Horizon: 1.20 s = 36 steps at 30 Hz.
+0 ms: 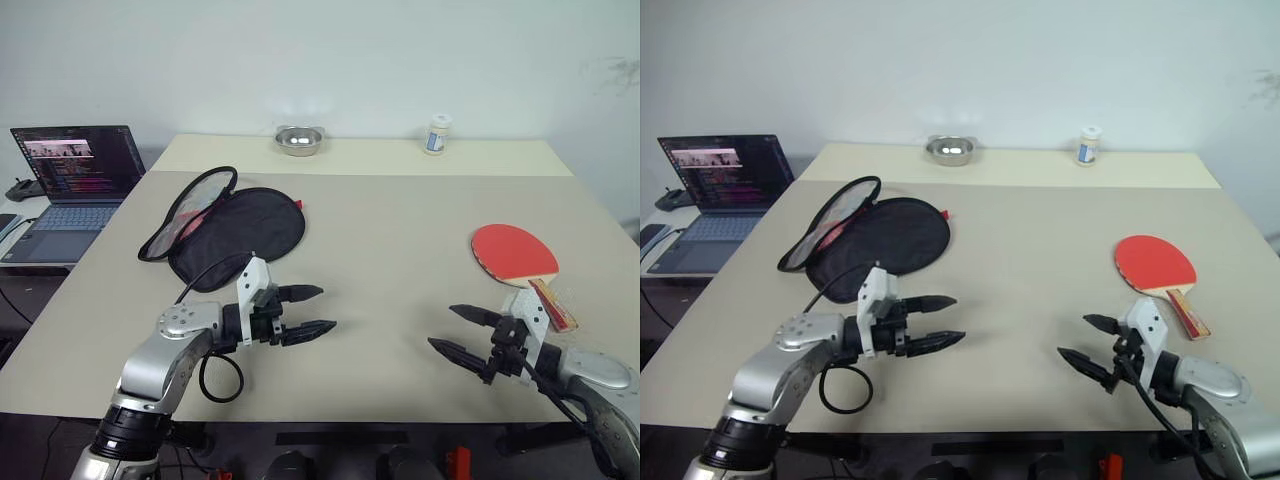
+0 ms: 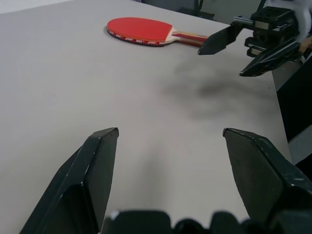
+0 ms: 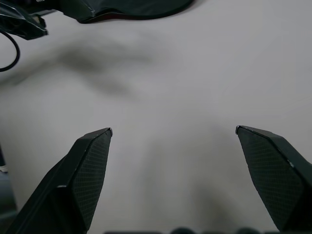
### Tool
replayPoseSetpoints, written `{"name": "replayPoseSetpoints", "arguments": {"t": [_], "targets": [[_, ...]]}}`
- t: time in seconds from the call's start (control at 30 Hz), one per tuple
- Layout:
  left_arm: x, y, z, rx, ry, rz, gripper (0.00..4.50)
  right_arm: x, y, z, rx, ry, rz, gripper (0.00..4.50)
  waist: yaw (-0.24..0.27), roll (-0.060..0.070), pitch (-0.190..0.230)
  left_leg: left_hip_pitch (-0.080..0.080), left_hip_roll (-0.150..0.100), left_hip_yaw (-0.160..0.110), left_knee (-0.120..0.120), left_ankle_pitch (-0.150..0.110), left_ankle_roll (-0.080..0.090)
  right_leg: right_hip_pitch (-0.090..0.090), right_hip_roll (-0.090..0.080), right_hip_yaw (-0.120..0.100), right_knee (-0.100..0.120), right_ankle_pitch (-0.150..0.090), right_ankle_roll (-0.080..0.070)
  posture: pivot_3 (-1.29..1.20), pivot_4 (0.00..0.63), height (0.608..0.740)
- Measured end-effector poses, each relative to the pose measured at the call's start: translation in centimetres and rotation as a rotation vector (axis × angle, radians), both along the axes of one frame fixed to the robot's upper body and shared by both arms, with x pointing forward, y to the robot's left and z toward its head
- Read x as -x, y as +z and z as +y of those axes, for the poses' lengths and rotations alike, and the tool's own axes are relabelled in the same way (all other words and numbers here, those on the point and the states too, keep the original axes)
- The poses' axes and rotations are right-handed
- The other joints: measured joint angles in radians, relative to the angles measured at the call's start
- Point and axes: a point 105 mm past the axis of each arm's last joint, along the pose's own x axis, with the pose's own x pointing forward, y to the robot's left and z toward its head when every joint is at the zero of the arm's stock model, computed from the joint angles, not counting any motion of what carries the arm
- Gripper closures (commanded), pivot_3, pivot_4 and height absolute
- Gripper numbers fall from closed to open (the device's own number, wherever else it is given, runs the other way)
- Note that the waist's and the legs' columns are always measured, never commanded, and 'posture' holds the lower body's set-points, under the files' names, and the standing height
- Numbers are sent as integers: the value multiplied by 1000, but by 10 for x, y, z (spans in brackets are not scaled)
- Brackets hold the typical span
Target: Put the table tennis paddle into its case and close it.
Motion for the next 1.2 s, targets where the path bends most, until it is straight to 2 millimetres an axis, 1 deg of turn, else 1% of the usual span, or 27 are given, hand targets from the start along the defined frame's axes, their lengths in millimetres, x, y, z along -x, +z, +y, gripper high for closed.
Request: {"name": "replayPoseSetpoints", "arguments": {"t": [0.13, 0.23, 0.33, 0.5, 0.57, 0.63, 0.67, 0.73, 0.8, 0.9, 1.1, 1.2], "targets": [[-7, -1, -2, 42, 29, 6, 745, 0, 1, -2, 13, 2, 0, 25, 3, 0, 0, 0, 0, 0, 2, 0, 0, 0, 0, 0, 1, 0, 0, 0, 150, 740], [-19, 8, -1, 60, 66, -19, 745, -3, 7, 0, 16, 10, -22, 25, 4, -1, 0, 1, 0, 0, 2, 1, 0, 0, 0, 0, 2, 1, 0, 0, 150, 740], [-26, 24, 7, 43, 80, -84, 745, -8, 26, 9, -1, 42, -77, 25, 2, -1, 0, 1, 1, 0, 1, 1, 0, 0, 1, 0, 2, 0, 0, 0, 150, 740], [-32, 21, 27, -32, 124, -106, 745, -12, 49, 20, -24, 78, -144, 25, 4, -1, 1, 0, 0, -1, -1, 0, -1, -1, 1, -1, 1, 0, -2, 0, 150, 740], [-37, 22, 38, -59, 164, -115, 745, -15, 65, 28, -45, 105, -179, 25, 3, -1, 1, 0, 0, 0, 0, 0, -1, -1, 1, 0, 1, 0, -2, 0, 150, 740], [-42, 27, 46, -77, 189, -141, 745, -17, 84, 38, -63, 139, -228, 25, 4, -1, 1, 0, 1, -1, 0, 0, -1, -1, 1, -1, 1, 0, -2, 0, 150, 740], [-44, 28, 49, -83, 195, -145, 745, -17, 89, 41, -70, 148, -237, 25, 4, -1, 1, 0, 1, -1, 0, 0, -1, -1, 0, -1, 1, 0, -2, 0, 150, 740], [-55, 30, 56, -80, 238, -125, 745, -21, 101, 46, -87, 150, -231, 25, 6, -2, 1, 0, 1, -1, 1, 1, -1, -1, 0, -1, 2, 0, -2, 0, 150, 740], [-67, 31, 65, -110, 277, -125, 745, -21, 111, 51, -101, 158, -245, 25, 13, -2, 1, 0, 1, -1, 1, 1, -1, -1, 1, -2, 1, 2, -5, 0, 150, 740], [-80, 24, 89, -213, 327, -126, 745, -17, 111, 57, -123, 165, -226, 25, 17, -3, 0, -1, 0, -1, -1, 0, -1, -2, 1, -2, 1, 2, -7, 0, 150, 740], [-95, 9, 113, -333, 370, -102, 745, -16, 112, 61, -130, 163, -229, 25, 18, -4, -1, -12, 0, -1, 1, 0, -1, -13, 0, -3, 3, 2, -7, 0, 150, 740], [-97, 0, 122, -366, 382, -84, 745, -15, 115, 64, -129, 164, -245, 25, 17, -4, -1, -15, 0, -1, 2, 0, -1, -15, 1, -4, 4, 2, -7, 0, 150, 740]]}}
